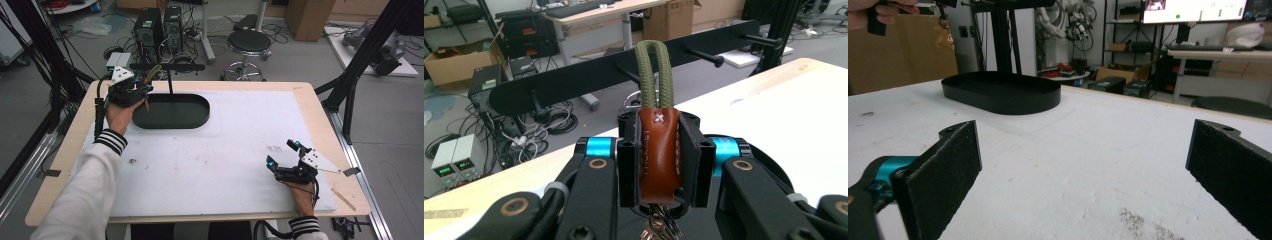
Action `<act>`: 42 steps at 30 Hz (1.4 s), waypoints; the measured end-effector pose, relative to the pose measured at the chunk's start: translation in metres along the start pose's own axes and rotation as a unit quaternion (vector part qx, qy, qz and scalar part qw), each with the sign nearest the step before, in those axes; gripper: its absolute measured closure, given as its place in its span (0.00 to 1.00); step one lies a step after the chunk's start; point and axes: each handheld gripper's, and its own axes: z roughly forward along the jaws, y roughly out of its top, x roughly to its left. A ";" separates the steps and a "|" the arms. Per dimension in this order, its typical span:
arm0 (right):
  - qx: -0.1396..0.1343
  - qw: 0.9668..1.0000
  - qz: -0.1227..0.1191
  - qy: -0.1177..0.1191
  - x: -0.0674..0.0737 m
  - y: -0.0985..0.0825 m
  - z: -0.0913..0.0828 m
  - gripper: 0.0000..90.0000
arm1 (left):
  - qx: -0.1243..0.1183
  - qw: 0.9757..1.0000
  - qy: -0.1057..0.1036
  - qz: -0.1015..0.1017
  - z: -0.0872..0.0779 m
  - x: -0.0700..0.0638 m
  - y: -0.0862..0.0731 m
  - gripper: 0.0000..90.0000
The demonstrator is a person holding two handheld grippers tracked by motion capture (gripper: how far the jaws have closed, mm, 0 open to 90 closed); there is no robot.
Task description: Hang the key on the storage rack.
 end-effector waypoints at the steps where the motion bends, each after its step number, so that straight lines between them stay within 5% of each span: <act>1: 0.000 1.000 0.003 0.001 0.000 -0.001 0.000 0.00 | -0.001 1.000 0.002 0.001 0.000 0.000 0.000 0.81; 42: -0.020 1.000 -0.004 0.001 0.000 -0.003 -0.004 0.00 | 0.041 0.998 0.040 0.005 0.036 -0.001 -0.021 0.81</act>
